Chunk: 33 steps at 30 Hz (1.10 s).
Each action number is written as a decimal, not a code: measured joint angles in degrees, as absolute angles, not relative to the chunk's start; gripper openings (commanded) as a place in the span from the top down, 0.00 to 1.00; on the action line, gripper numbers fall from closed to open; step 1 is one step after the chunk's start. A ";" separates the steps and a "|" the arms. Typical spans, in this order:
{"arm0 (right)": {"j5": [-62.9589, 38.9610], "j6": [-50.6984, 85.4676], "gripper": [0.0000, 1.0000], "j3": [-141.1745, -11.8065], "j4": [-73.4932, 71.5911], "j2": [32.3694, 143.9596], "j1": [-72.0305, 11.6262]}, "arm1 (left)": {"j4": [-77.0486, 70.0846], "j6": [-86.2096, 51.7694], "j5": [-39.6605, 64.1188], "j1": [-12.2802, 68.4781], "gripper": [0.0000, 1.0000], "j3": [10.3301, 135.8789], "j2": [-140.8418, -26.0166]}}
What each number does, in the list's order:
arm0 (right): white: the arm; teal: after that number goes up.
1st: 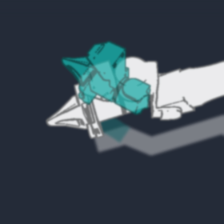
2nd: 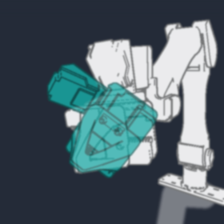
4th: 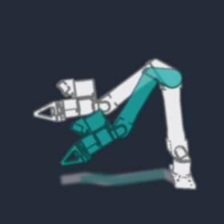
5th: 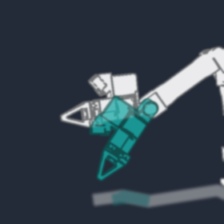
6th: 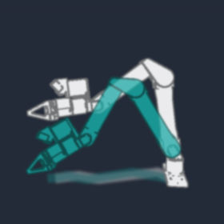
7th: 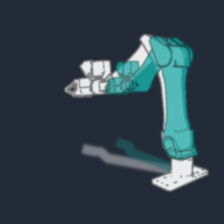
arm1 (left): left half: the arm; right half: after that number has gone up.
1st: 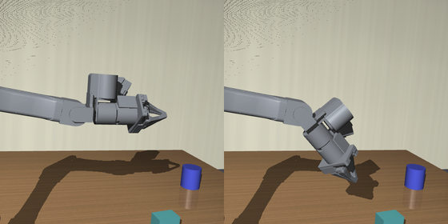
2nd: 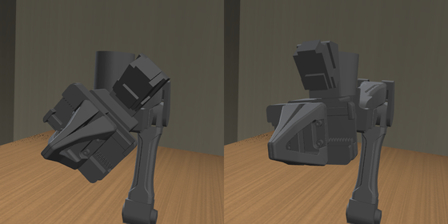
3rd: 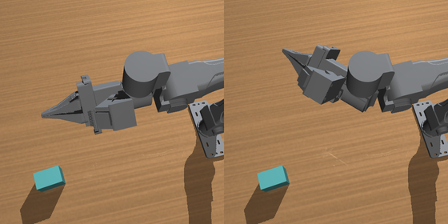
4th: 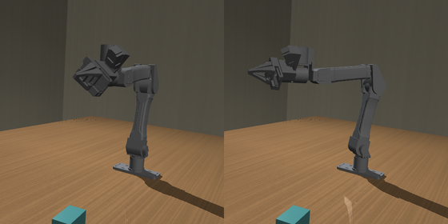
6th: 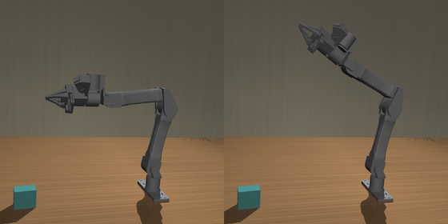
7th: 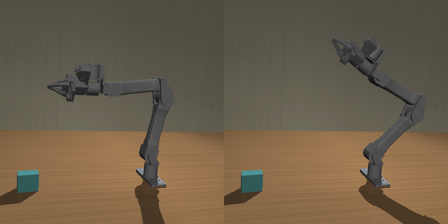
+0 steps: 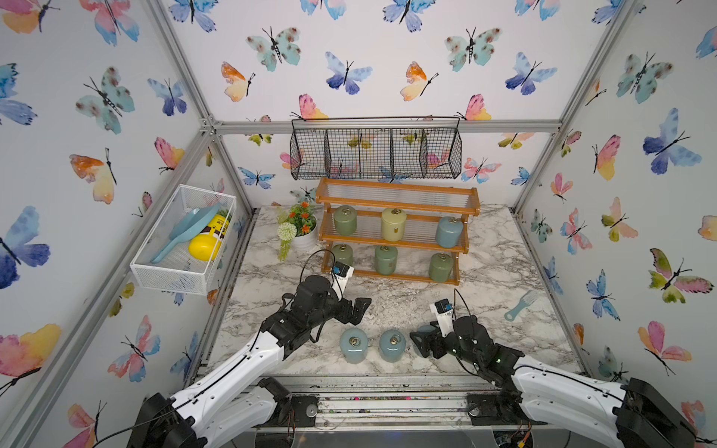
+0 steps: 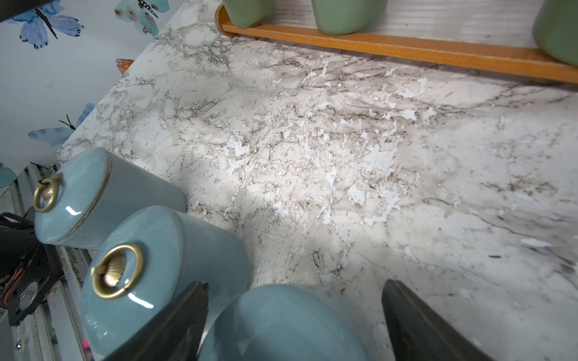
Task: Remove the tea canisters from the shelf
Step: Place the tea canister at the center of the board.
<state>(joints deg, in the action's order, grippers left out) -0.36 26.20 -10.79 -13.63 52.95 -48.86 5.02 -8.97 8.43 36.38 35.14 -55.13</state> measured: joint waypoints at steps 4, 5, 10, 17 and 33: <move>0.05 26.68 0.09 -11.86 -11.40 52.80 -49.17 | 4.99 -8.97 8.43 36.38 0.02 35.14 -55.13; 0.14 26.87 0.09 -12.08 -10.79 52.73 -49.23 | 4.99 -8.97 8.43 36.36 0.02 35.14 -55.13; 0.67 27.92 0.10 -12.80 -8.19 52.21 -49.58 | 4.99 -8.97 8.43 36.36 0.02 35.11 -55.13; 1.15 29.06 0.10 -12.80 -6.04 50.76 -49.95 | 4.95 -8.97 8.43 36.36 0.02 34.98 -55.13; 1.15 29.74 0.11 -12.95 -4.56 49.82 -50.81 | 4.56 -8.97 8.45 36.36 0.02 34.79 -55.13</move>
<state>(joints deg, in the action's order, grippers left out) 1.15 29.74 -12.95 -4.56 49.82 -50.81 4.56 -8.97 8.45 36.36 34.79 -55.13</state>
